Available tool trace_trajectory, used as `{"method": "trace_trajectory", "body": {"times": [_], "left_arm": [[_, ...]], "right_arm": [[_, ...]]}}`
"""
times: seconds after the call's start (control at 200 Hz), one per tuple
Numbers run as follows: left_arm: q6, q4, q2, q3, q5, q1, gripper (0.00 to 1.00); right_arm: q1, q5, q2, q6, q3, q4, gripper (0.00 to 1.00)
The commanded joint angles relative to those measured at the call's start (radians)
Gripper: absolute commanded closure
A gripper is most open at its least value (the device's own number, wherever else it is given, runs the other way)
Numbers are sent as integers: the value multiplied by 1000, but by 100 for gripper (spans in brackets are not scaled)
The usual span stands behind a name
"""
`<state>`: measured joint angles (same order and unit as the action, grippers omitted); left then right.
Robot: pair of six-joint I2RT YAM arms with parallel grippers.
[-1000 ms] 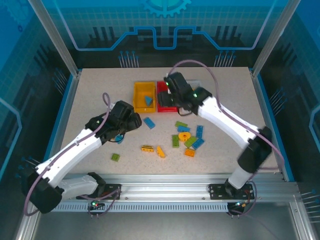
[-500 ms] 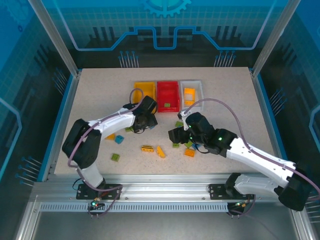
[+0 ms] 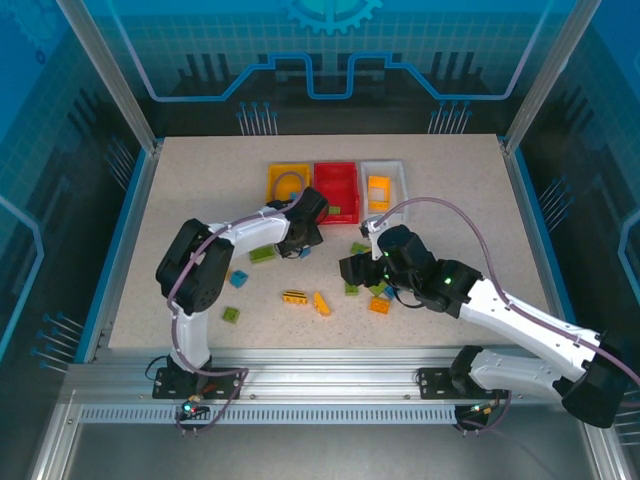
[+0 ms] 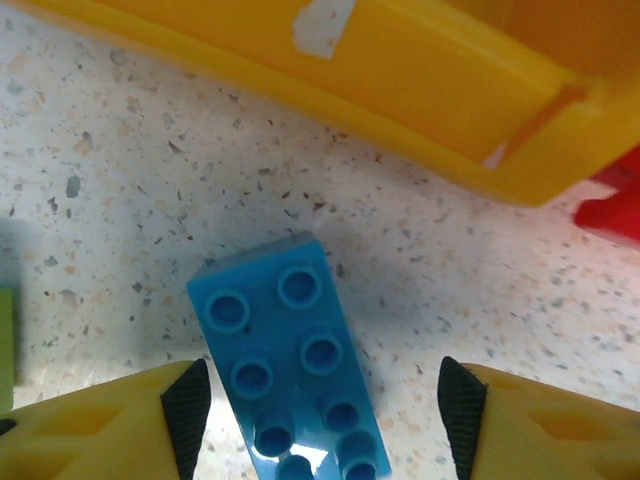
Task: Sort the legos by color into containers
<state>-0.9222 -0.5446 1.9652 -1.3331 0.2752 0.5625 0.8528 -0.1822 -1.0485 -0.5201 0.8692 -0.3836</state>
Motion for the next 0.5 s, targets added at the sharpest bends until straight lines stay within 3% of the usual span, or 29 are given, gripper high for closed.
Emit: {"method": "trace_trajectory", "body": {"times": [0.0,0.305,0.495], "left_arm": [[-8,-31,30,-23,40,7,37],[31,-16,-27,26,93,26,68],[163,-68,-199,26,167,39,72]], "right_arm": [[0,-15,-1,-12,-3,5,34],[-11,-23,2,-23,-13,2,35],[-33,-24,25,-26,-19,1,35]]}}
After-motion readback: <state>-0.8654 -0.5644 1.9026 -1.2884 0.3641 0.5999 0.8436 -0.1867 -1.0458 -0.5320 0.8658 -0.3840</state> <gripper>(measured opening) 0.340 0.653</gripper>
